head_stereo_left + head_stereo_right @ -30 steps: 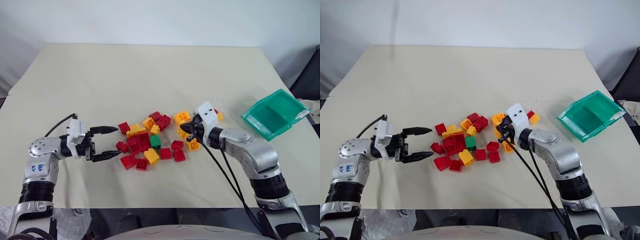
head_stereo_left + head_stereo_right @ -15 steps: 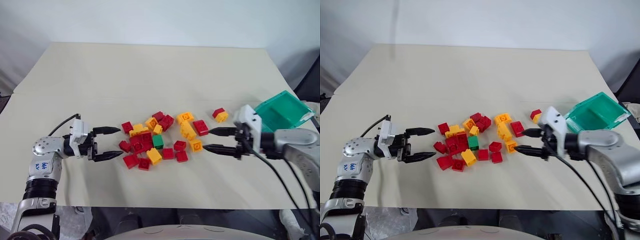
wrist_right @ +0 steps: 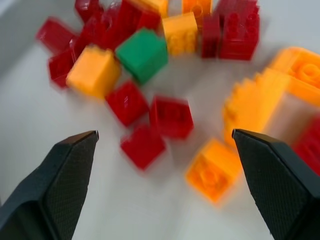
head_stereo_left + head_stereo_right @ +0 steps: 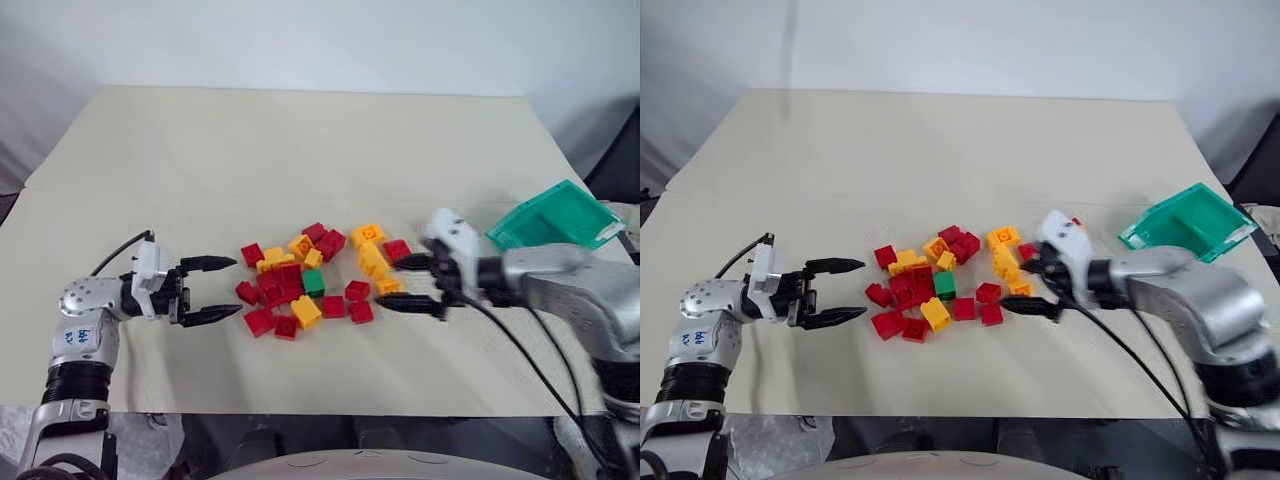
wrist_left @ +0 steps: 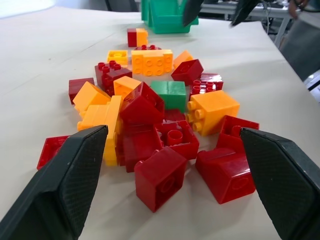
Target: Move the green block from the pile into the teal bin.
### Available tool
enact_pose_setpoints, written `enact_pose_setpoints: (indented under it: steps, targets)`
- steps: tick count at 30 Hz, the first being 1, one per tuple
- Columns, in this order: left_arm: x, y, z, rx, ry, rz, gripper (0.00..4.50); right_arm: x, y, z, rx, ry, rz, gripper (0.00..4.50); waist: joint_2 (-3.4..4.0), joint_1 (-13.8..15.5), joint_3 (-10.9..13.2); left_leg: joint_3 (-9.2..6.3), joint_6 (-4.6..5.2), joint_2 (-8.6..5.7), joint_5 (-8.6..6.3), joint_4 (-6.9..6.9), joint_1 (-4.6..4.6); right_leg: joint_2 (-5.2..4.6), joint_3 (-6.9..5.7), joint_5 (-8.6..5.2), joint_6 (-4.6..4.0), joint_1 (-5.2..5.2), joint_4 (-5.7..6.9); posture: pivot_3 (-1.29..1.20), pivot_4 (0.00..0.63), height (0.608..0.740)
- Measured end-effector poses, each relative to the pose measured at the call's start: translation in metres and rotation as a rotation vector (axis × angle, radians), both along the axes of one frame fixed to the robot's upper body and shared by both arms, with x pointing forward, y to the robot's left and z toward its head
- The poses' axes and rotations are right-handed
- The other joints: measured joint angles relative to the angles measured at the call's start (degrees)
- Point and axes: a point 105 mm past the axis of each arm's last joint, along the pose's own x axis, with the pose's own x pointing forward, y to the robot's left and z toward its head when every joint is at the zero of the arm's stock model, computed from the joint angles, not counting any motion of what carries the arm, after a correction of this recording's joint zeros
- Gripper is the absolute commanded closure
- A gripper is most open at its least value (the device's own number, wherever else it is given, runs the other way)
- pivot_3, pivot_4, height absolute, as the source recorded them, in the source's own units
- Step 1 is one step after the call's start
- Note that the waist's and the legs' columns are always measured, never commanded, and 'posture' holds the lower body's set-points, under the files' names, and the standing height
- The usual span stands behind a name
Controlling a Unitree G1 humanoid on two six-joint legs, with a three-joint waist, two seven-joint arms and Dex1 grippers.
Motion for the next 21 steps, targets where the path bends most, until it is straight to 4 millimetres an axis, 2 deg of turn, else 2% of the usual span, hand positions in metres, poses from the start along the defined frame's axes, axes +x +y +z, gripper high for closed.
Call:
enact_pose_setpoints:
  steps: [2,8,18,21]
  targets:
    - [-0.004,-0.002,0.004,-0.017,-0.013,-0.031,0.0,0.005,0.026,-0.005,-0.024,0.019,-0.001,0.02,0.01,-0.3,0.0,-0.02,-0.01,0.01,0.01,0.0,-0.03,-0.01,-0.05,-0.02,-0.03,-0.03,0.01,0.0,0.15,0.74]
    - [-0.005,0.002,0.01,-0.043,-0.088,-0.012,0.0,0.021,0.059,-0.008,-0.08,0.073,-0.087,0.02,0.01,-0.4,0.0,-0.08,-0.02,0.16,0.01,0.0,-0.17,-0.19,-0.17,-0.01,-0.03,-0.07,0.15,0.0,0.15,0.74]
    - [-0.011,0.003,0.007,-0.069,-0.103,-0.005,0.0,0.039,0.08,-0.031,-0.218,0.111,-0.212,0.02,0.0,-0.9,0.0,-0.03,-0.01,0.02,0.0,-0.02,-0.18,-0.14,-0.34,-0.01,-0.03,-0.07,0.08,0.0,0.15,0.74]
    - [-0.012,0.001,0.008,-0.067,-0.109,-0.011,0.0,0.043,0.086,-0.029,-0.223,0.097,-0.226,0.02,0.0,-1.1,0.0,-0.04,-0.01,0.02,0.0,-0.03,-0.16,-0.13,-0.33,-0.02,-0.03,-0.08,0.13,0.0,0.15,0.74]
